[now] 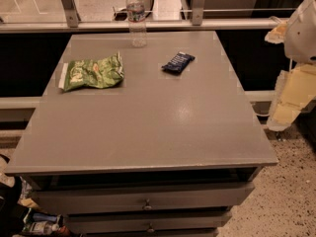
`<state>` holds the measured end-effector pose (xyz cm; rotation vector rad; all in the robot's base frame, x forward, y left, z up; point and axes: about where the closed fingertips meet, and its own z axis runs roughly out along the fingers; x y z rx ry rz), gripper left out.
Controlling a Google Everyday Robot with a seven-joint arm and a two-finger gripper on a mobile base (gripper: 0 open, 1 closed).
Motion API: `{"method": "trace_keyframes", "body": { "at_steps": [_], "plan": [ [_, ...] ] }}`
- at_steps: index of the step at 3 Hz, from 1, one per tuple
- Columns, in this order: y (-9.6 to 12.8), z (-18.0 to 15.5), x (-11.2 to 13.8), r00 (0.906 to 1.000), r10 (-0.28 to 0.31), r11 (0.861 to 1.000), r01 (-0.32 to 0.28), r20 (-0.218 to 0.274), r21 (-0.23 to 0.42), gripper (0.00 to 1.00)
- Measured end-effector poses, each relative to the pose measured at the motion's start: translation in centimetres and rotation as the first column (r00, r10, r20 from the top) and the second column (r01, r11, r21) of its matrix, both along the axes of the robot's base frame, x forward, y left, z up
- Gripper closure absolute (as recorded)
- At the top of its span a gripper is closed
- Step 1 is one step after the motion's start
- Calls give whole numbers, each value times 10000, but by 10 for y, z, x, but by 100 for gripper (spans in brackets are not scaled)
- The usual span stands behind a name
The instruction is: Pick green jalapeno chip bag
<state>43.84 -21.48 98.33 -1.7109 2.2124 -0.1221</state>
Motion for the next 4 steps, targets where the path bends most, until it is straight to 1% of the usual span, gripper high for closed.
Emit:
{"method": "trace_keyframes", "body": {
  "at_steps": [1,2,3,4],
  "plan": [
    [2,0,2,10000,43,10000,-43,43,66,0],
    [23,-1,17,9985,393,9973,-416,386,610,0],
    [61,-4,35,9915,891,9824,-1031,943,1559,0],
    [108,-3,65,9789,1308,9575,-1659,1570,2361,0]
  ]
}}
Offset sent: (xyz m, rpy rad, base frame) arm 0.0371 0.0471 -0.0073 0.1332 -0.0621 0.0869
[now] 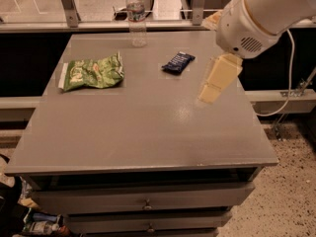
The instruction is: Pick green jalapeno chip bag
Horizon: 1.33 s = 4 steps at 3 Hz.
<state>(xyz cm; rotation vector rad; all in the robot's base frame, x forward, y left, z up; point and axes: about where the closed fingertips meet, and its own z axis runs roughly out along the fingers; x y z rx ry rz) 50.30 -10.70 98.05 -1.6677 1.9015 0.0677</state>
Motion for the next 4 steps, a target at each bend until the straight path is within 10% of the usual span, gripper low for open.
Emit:
{"method": "trace_keyframes", "body": {
  "at_steps": [2,4],
  "plan": [
    [62,-5,58,9996,198,9949,-218,215,980,0],
    [74,0,87,9981,147,9904,-227,598,1360,0]
  ]
}}
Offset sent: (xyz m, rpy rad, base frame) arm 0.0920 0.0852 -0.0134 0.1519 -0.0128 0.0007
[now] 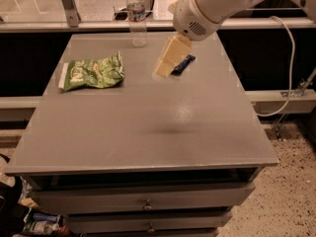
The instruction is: Pick green jalapeno chip bag
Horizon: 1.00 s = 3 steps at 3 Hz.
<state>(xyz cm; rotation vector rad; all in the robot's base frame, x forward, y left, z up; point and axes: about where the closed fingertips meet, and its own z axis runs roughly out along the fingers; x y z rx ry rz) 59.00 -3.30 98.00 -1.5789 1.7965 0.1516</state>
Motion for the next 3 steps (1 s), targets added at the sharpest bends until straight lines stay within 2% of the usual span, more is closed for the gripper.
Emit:
{"method": "trace_keyframes", "body": {
  "at_steps": [1,2,3],
  "plan": [
    [29,-10,57,9985,-485,9981,474,270,384,0],
    [53,-28,91,9977,-655,9942,639,157,867,0],
    [100,-54,118,9994,279,9884,-245,-205,1499,0]
  ]
}}
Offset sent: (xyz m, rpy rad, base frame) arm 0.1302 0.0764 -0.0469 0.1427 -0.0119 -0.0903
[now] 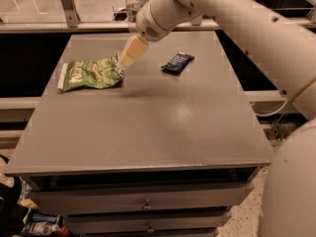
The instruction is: Pick green jalapeno chip bag
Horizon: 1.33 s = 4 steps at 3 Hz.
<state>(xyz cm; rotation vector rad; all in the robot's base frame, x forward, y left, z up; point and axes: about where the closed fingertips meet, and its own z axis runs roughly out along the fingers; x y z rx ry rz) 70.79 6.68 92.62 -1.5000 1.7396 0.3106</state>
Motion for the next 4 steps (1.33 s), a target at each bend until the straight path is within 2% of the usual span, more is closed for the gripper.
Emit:
{"method": "trace_keyframes", "body": {
  "at_steps": [1,2,4],
  "plan": [
    [36,-18,12,9941,1010,9945,-997,-404,318,0],
    [60,-35,16,9826,1640,9864,-1626,-867,232,0],
    [83,-62,4,9658,1979,9755,-2109,-1676,-631,0]
  ]
}}
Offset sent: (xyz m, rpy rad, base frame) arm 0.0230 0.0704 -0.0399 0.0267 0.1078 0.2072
